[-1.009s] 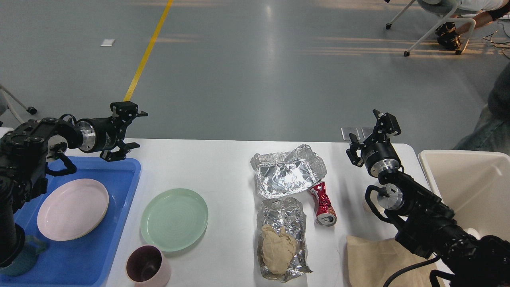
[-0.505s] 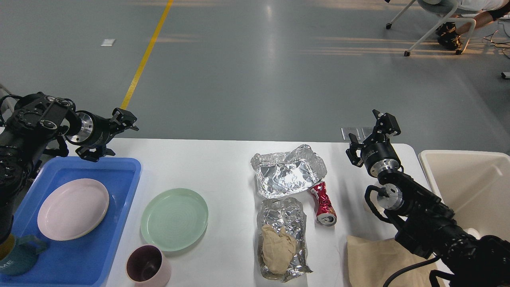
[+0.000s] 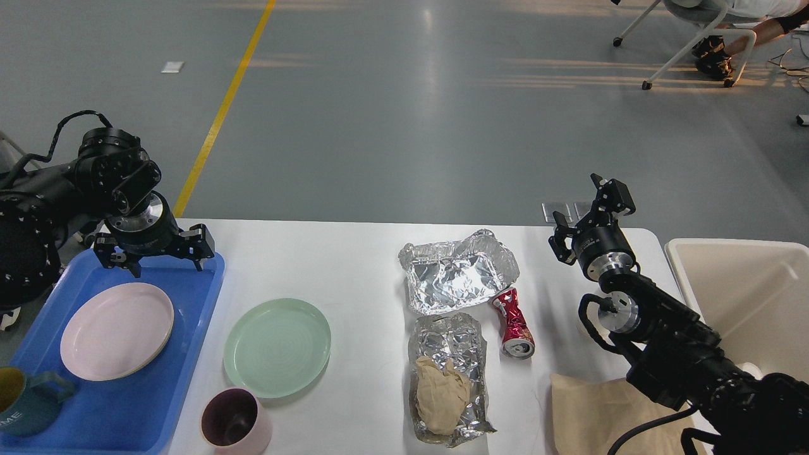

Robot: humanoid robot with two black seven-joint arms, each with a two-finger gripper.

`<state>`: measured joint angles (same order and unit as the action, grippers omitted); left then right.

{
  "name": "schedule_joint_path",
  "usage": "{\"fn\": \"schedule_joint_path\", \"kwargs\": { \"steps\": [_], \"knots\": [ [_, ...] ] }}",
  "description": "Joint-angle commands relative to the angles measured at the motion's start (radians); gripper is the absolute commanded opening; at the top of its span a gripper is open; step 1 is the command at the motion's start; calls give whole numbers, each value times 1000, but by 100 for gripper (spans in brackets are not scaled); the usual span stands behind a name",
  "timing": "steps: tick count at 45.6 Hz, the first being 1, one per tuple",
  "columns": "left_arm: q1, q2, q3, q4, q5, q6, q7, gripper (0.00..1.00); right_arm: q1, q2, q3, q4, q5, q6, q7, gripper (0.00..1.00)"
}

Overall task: Tidy desktop
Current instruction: 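Lower the left gripper toward the pink mug beside the tray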

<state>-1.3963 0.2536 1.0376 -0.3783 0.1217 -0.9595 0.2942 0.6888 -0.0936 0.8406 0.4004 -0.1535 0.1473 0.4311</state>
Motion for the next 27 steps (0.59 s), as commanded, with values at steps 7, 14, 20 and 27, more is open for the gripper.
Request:
{"fn": "schedule_joint_path", "kwargs": {
  "steps": [7, 14, 20, 27],
  "knots": [
    [-87, 19, 84, -286, -50, 0, -3, 96, 0, 0, 0, 0, 0, 0, 0, 100],
    [-171, 30, 168, -372, -51, 0, 0, 96, 0, 0, 0, 0, 0, 0, 0, 100],
    [-196, 36, 194, -444, -51, 0, 0, 96, 0, -1, 0, 0, 2, 0, 0, 100],
    [-247, 27, 203, -597, -54, 0, 5, 96, 0, -1, 0, 0, 0, 0, 0, 100]
  ]
}}
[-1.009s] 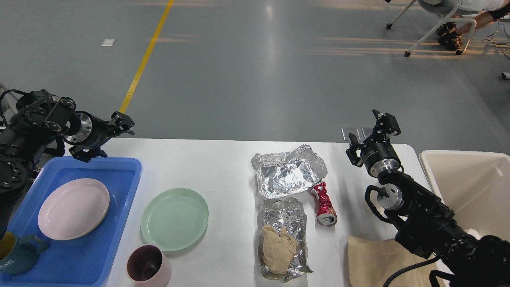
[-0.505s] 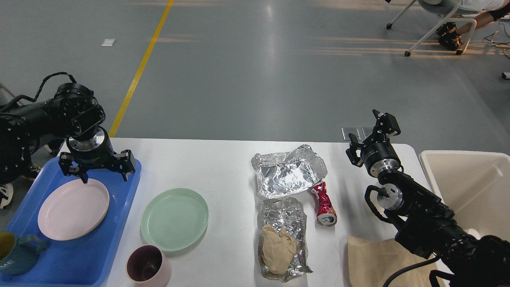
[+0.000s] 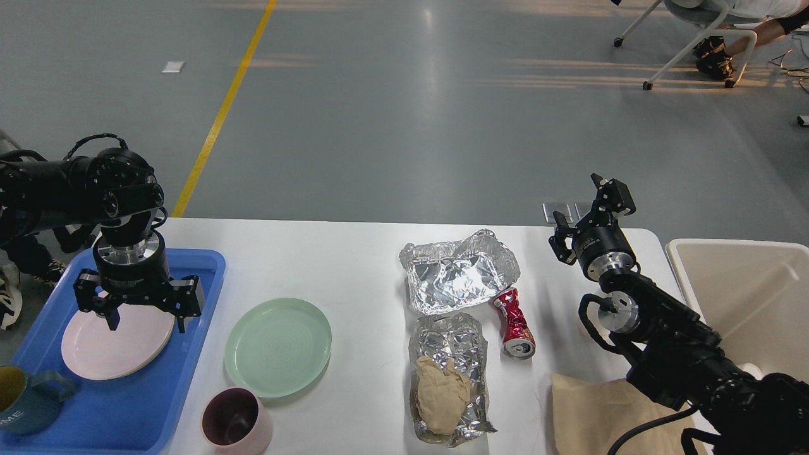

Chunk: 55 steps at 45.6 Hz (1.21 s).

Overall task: Tidy desktop
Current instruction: 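Lower the left gripper toward the pink mug beside the tray, then grasp the pink mug with the left gripper and carry it onto the tray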

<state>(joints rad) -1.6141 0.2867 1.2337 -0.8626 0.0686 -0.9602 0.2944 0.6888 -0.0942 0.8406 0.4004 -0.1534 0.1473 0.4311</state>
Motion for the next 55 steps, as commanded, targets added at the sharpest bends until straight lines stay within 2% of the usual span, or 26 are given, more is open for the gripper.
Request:
{"fn": "schedule_joint_path", "kwargs": {
  "steps": [1, 6, 19, 40, 55],
  "knots": [
    [-30, -6, 7, -134, -1, 0, 6, 96, 0, 1, 0, 0, 0, 0, 0, 100],
    [-29, -14, 9, -196, 0, 0, 6, 96, 0, 1, 0, 0, 0, 0, 0, 100],
    [8, -61, 30, -191, -1, 0, -4, 96, 0, 1, 0, 0, 0, 0, 0, 100],
    [80, -98, -68, -182, -6, 0, -4, 95, 0, 1, 0, 0, 0, 0, 0, 100],
    [105, -115, -68, -153, -6, 0, 0, 80, 0, 1, 0, 0, 0, 0, 0, 100]
  ]
}}
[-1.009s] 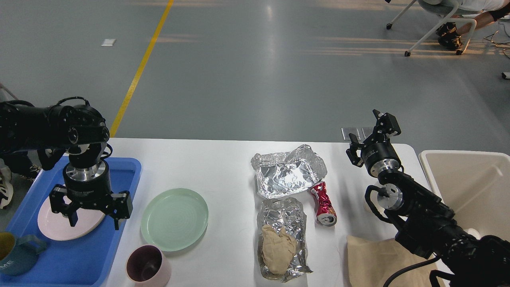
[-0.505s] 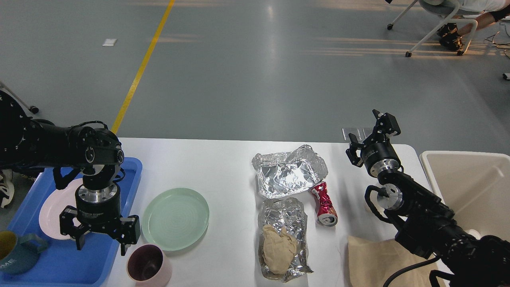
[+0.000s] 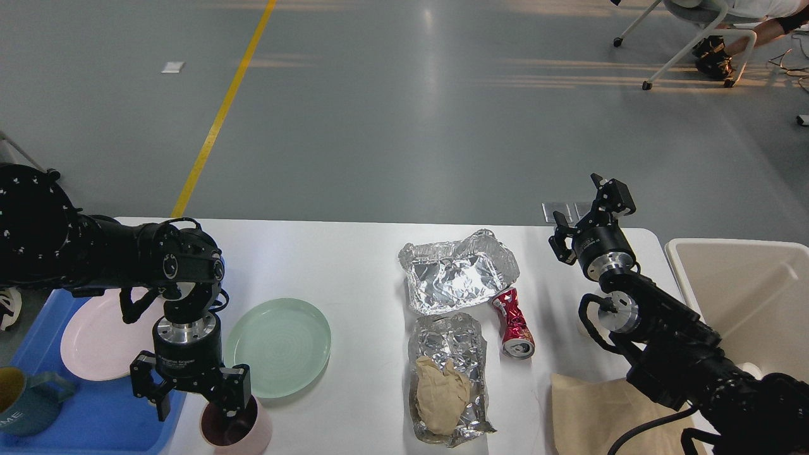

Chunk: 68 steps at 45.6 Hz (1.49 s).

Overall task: Tidy desktop
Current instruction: 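Grasp the pink mug with the left gripper and carry it onto the tray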

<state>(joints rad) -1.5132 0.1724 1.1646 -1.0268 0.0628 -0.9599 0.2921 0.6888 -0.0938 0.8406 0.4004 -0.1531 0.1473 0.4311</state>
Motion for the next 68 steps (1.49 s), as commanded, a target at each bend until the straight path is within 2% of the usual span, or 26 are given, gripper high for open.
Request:
{"fn": "schedule_joint_path", "kwargs": {
  "steps": [1, 14, 20, 30, 39, 43, 61, 68],
  "knots": [
    [8, -1, 1, 16, 0, 0, 2, 79, 0, -1, 0, 0, 0, 0, 0, 100],
    [63, -4, -11, 86, 0, 0, 2, 78, 0, 0, 0, 0, 0, 0, 0, 100],
    [87, -4, -34, 111, 0, 0, 2, 71, 0, 0, 0, 0, 0, 0, 0, 100],
    [97, -4, -39, 113, 0, 0, 8, 48, 0, -1, 0, 0, 0, 0, 0, 100],
    [103, -7, -37, 108, 0, 0, 12, 12, 0, -1, 0, 0, 0, 0, 1, 100],
    [105, -30, -37, 109, 0, 0, 12, 1, 0, 0, 0, 0, 0, 0, 0, 100],
    [87, -27, -55, 106, -3, 0, 9, 0, 0, -1, 0, 0, 0, 0, 0, 100],
    [28, -8, -86, 99, -3, 0, 7, 0, 0, 0, 0, 0, 0, 0, 0, 100]
  ]
}}
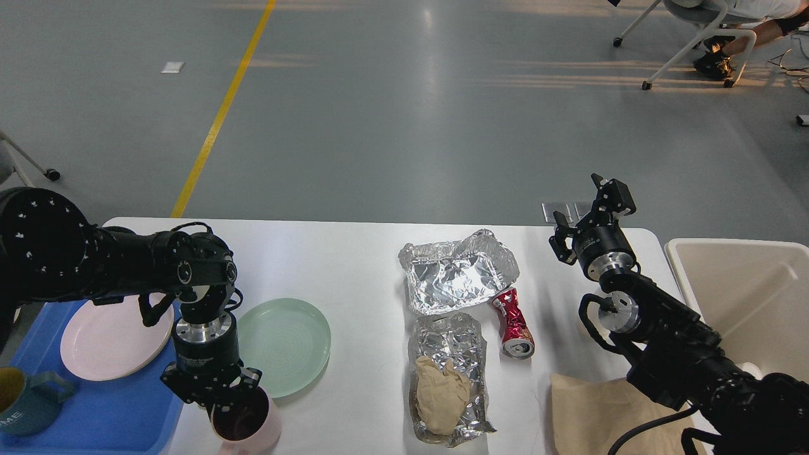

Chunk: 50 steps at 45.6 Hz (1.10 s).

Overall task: Tidy desktop
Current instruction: 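Grasp the pink mug with the left gripper and carry it onto the tray, then lower the mug onto the tray and open the left gripper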

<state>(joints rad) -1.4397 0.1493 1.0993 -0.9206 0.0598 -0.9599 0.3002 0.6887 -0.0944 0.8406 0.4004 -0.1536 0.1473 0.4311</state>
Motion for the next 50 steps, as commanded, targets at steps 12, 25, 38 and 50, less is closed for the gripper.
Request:
{"fn": "schedule_joint_path", "kwargs": {
  "steps": [12, 25, 38, 50],
  "knots": [
    [-122, 110, -38, -37, 2, 0, -4, 0, 0, 1, 0, 0, 0, 0, 0, 100],
    [-102, 300, -25, -24, 5, 0, 2, 0, 0, -1, 0, 0, 0, 0, 0, 100],
    [-87, 392, 42, 11, 18, 0, 2, 0, 0, -1, 0, 0, 0, 0, 0, 100],
    [-59, 406, 79, 34, 18, 0, -3, 0, 0, 1, 0, 0, 0, 0, 0, 100]
  ]
}}
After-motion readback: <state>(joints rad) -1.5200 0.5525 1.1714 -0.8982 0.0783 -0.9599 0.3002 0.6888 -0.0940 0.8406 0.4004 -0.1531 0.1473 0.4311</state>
